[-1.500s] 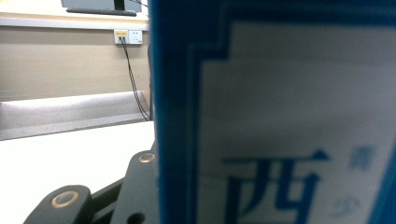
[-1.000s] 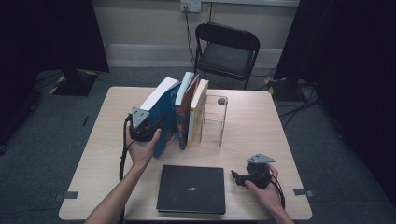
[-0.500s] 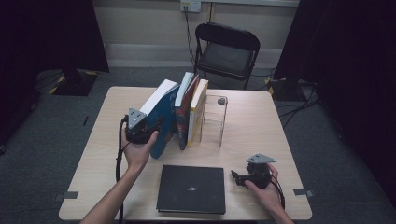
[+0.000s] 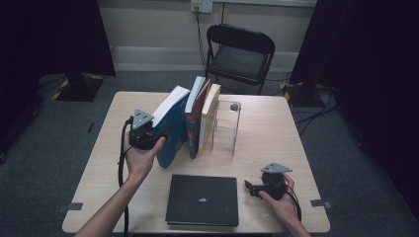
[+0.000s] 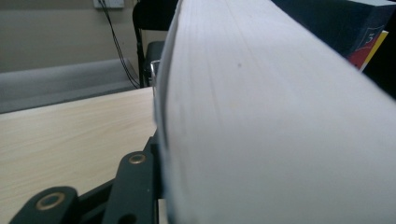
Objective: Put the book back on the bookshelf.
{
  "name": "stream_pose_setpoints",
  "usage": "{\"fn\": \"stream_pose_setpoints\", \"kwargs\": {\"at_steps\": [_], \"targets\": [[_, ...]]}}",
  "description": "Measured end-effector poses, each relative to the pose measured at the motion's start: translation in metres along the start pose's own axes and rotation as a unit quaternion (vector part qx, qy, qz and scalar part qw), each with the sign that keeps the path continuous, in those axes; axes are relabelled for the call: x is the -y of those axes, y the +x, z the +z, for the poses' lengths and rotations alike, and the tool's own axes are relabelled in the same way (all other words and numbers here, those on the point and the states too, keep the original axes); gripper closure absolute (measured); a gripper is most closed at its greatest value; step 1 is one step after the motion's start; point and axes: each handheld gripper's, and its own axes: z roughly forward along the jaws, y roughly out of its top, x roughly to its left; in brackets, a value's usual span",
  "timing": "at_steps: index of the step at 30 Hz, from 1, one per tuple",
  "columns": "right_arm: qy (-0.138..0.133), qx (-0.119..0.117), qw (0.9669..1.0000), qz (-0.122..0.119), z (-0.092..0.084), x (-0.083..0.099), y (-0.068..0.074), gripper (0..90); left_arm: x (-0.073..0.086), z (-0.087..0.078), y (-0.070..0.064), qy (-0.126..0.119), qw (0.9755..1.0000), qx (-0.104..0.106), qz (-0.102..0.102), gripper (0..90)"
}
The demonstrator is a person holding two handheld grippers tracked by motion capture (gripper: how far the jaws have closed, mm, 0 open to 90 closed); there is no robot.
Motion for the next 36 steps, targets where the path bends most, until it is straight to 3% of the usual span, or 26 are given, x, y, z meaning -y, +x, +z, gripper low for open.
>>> {"fn": "stream_pose_setpoints", "kwargs": {"at_steps": [1,4,5,7,8,9,10,12,15,16,17,18,19,21,26,27,30,31,32,33,34,35,36], "targets": [[0.0,-0.001,1.0,0.0,0.0,0.0,0.0,13.2,-0.005,-0.002,0.001,0.017,0.9999,0.001,0.0,55.9],[0.0,-0.001,1.0,0.0,0.0,0.0,0.0,13.2,-0.01,-0.003,0.001,0.031,0.9995,0.002,0.003,55.3],[0.0,0.0,1.0,0.0,0.0,0.0,0.0,13.2,-0.016,-0.005,0.001,0.05,0.9987,0.006,0.001,54.5],[0.0,0.0,1.0,0.0,0.0,0.0,0.0,13.2,-0.019,-0.006,0.001,0.057,0.9983,0.005,0.003,54.3],[0.0,0.0,1.0,0.0,0.0,0.0,0.0,13.2,-0.022,-0.006,0.0,0.067,0.9977,0.006,-0.006,54.4],[0.0,0.0,1.0,0.0,0.0,0.0,0.0,13.2,-0.03,-0.006,0.0,0.097,0.9953,0.008,-0.002,53.2],[0.0,0.0,1.0,0.0,0.0,0.0,0.0,13.2,-0.034,-0.007,0.001,0.109,0.994,0.009,-0.001,52.9],[0.0,0.0,1.0,0.0,0.0,0.0,0.0,13.2,-0.038,-0.009,0.001,0.111,0.9937,0.012,-0.004,53.5],[0.0,0.0,1.0,0.0,0.0,0.0,0.0,13.1,-0.055,-0.01,0.001,0.154,0.988,0.016,-0.003,54.2],[0.0,0.0,1.0,0.0,0.0,0.0,0.0,13.1,-0.055,-0.01,0.001,0.154,0.988,0.016,-0.003,54.2],[0.0,0.0,1.0,0.0,0.0,0.0,0.0,13.1,-0.062,-0.009,0.003,0.174,0.9845,0.022,-0.005,54.1],[0.0,0.0,1.0,0.0,0.0,0.0,0.0,13.1,-0.062,-0.009,0.003,0.174,0.9845,0.022,-0.005,54.5],[0.0,0.0,1.0,0.001,0.0,0.0,0.0,13.1,-0.069,-0.008,0.004,0.19,0.9814,0.022,-0.006,54.9],[0.0,0.0,1.0,0.001,0.0,0.0,0.0,13.1,-0.072,-0.007,0.004,0.197,0.9801,0.022,-0.005,54.8],[0.0,0.0,1.0,0.001,0.0,0.0,0.0,13.1,-0.086,0.001,0.003,0.241,0.9704,0.021,0.006,55.9],[0.0,0.0,1.0,0.001,0.0,0.0,0.0,13.1,-0.092,0.007,0.005,0.269,0.9627,0.026,0.009,55.8],[0.0,0.0,1.0,0.001,0.0,0.0,0.0,13.1,-0.099,0.011,0.006,0.277,0.9606,0.023,0.007,56.7],[0.0,0.0,1.0,0.001,0.0,0.0,0.0,13.1,-0.104,0.018,0.007,0.3,0.9535,0.019,0.014,56.8],[0.0,0.0,1.0,0.001,0.0,0.0,0.0,13.1,-0.104,0.018,0.007,0.3,0.9535,0.019,0.014,56.7],[0.0,0.0,1.0,0.001,0.0,0.0,0.0,13.1,-0.11,0.026,0.012,0.333,0.9425,0.03,0.002,56.1],[0.0,0.0,1.0,0.001,0.0,0.0,0.0,13.1,-0.11,0.026,0.012,0.333,0.9425,0.03,0.002,56.0],[0.0,0.0,1.0,0.001,0.0,0.0,0.0,13.1,-0.116,0.032,0.016,0.355,0.9344,0.029,-0.004,56.4],[0.0,0.0,1.0,0.001,0.0,0.0,0.0,13.1,-0.116,0.032,0.016,0.355,0.9344,0.029,-0.004,56.9]]}}
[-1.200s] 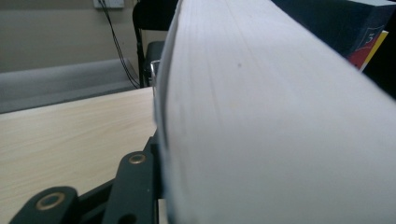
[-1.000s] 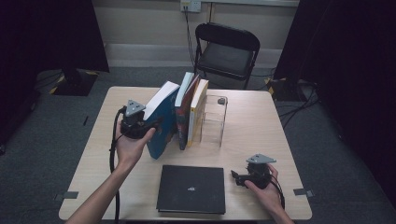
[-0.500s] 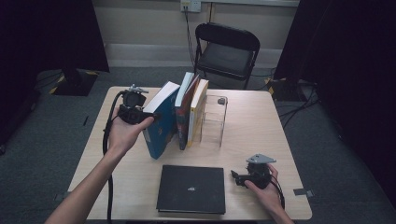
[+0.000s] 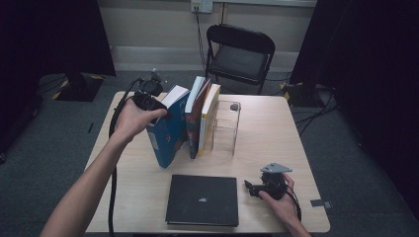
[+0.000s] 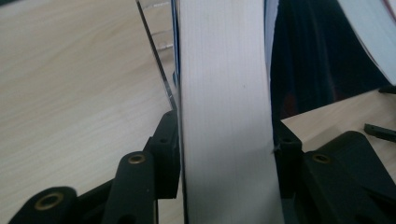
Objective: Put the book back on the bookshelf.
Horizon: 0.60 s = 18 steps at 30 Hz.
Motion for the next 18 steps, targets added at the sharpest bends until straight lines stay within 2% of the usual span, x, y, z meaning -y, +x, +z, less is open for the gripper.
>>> {"fn": "stream_pose_setpoints", "kwargs": {"at_steps": [1,2,3,4,5,7,8,10,11,12,14,15,18], "targets": [[0.0,0.0,1.0,0.0,0.0,0.0,0.0,13.1,-0.007,0.001,0.001,0.023,0.9996,-0.004,-0.012,57.2],[0.0,0.0,1.0,0.0,0.0,0.0,0.0,13.1,-0.007,0.001,0.001,0.023,0.9996,-0.004,-0.012,57.6],[0.0,0.0,1.0,0.0,0.0,0.0,0.0,13.1,-0.012,0.002,0.003,0.042,0.9989,-0.009,-0.022,57.8],[0.0,0.0,1.0,0.0,0.0,0.0,0.0,13.1,-0.012,0.002,0.003,0.042,0.9989,-0.009,-0.022,57.9],[0.0,0.0,1.0,0.0,0.0,0.0,0.0,13.1,-0.018,0.004,0.005,0.055,0.9983,-0.009,-0.02,58.2],[0.0,0.0,1.0,0.0,0.0,0.0,0.0,13.1,-0.021,0.007,0.005,0.059,0.9979,-0.009,-0.027,58.3],[0.0,0.0,1.0,0.0,0.0,0.0,0.0,13.1,-0.023,0.009,0.006,0.062,0.9979,-0.008,-0.018,58.4],[0.0,0.0,1.0,0.001,0.0,0.0,0.0,13.1,-0.024,0.011,0.007,0.062,0.9979,-0.006,-0.018,58.3],[0.0,0.0,1.0,0.0,0.0,0.0,0.0,13.1,-0.024,0.012,0.007,0.061,0.9978,-0.005,-0.027,58.3],[0.0,0.0,1.0,0.0,0.0,0.0,0.0,13.1,-0.026,0.013,0.009,0.064,0.9977,-0.003,-0.019,58.4],[0.0,0.0,1.0,0.0,0.0,0.0,0.0,13.1,-0.026,0.013,0.009,0.059,0.9978,-0.006,-0.03,58.7],[0.0,0.0,1.0,0.0,0.0,0.0,0.0,13.1,-0.027,0.014,0.008,0.058,0.9978,-0.012,-0.029,59.1],[0.0,0.0,1.0,0.0,0.0,0.0,0.0,13.1,-0.027,0.014,0.008,0.06,0.9978,-0.01,-0.026,58.9]]}}
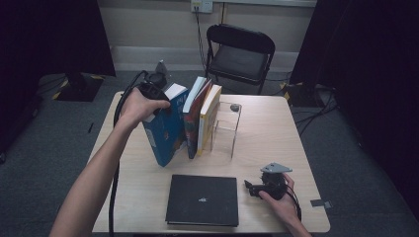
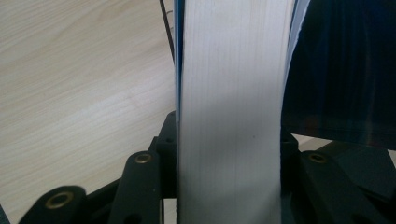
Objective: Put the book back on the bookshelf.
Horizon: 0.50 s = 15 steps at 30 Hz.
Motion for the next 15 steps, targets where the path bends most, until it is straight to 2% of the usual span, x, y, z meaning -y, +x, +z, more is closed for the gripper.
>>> {"fn": "stream_pose_setpoints", "kwargs": {"at_steps": [1,6,9,12,15], "targets": [[0.0,-0.001,1.0,-0.001,0.0,0.0,0.0,13.2,0.0005,-0.0003,0.0004,0.003,1.0,0.001,0.005,58.8],[0.0,-0.002,1.0,-0.001,0.0,0.0,0.0002,13.2,0.0004,0.0003,-0.0011,0.003,1.0,0.0,0.003,58.5],[0.0,-0.002,1.0,-0.001,0.0,0.0,0.0002,13.2,-0.0022,0.0021,0.0003,0.01,0.9999,0.004,0.008,58.1],[0.0,-0.002,1.0,-0.001,0.0,0.0,0.0002,13.2,-0.0028,0.0035,0.0001,0.011,0.9999,0.002,0.007,58.1],[0.0,-0.002,1.0,-0.001,0.0,0.0,0.0002,13.2,-0.0044,0.0064,0.0012,0.019,0.9998,0.008,0.006,57.7]]}}
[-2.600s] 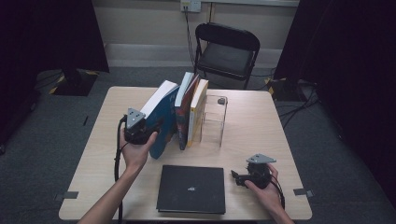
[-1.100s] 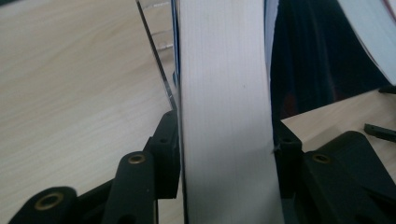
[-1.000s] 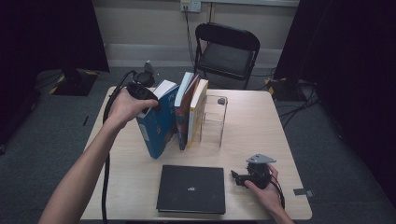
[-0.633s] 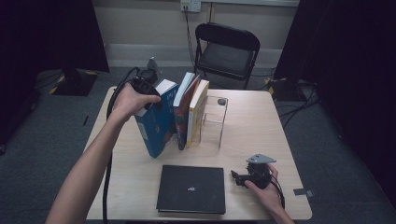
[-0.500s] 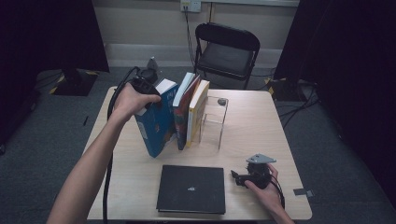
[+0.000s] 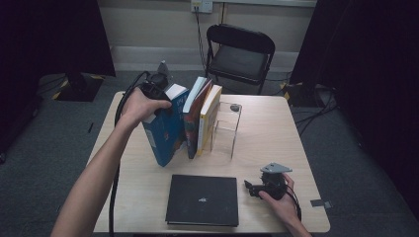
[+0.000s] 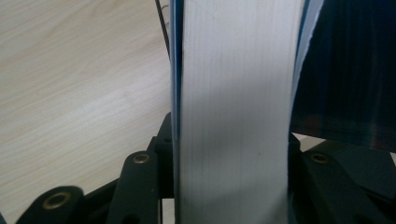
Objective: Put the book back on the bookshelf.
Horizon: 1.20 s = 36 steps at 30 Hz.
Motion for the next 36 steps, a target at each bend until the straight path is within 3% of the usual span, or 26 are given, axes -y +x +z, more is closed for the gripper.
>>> {"fn": "stream_pose_setpoints", "kwargs": {"at_steps": [4,5,11,18,31,32,36], "targets": [[0.0,0.0,1.0,0.0,0.0,0.0,0.0,13.2,-0.002,0.002,-0.002,0.01,0.9999,-0.005,0.002,58.0],[0.0,0.0,1.0,0.0,0.0,0.0,0.0,13.2,-0.004,0.004,-0.003,0.016,0.9998,-0.007,0.011,58.0],[0.0,0.0,1.0,0.0,0.0,0.0,0.0,13.2,-0.005,0.012,-0.005,0.017,0.9998,-0.011,0.005,57.6],[0.0,0.0,1.0,0.0,0.0,0.0,0.0,13.2,-0.007,0.016,-0.009,0.028,0.9993,-0.022,0.014,59.3],[0.0,0.0,1.0,0.0,0.0,0.0,0.0,13.1,-0.008,0.016,-0.015,0.036,0.9986,-0.035,-0.019,61.1],[0.0,0.0,1.0,0.0,0.0,0.0,0.0,13.1,-0.008,0.016,-0.016,0.038,0.9984,-0.027,-0.032,61.1],[0.0,-0.001,1.0,-0.001,0.0,0.0,0.0,13.2,-0.01,0.018,-0.022,0.039,0.9987,-0.02,-0.026,61.2]]}}
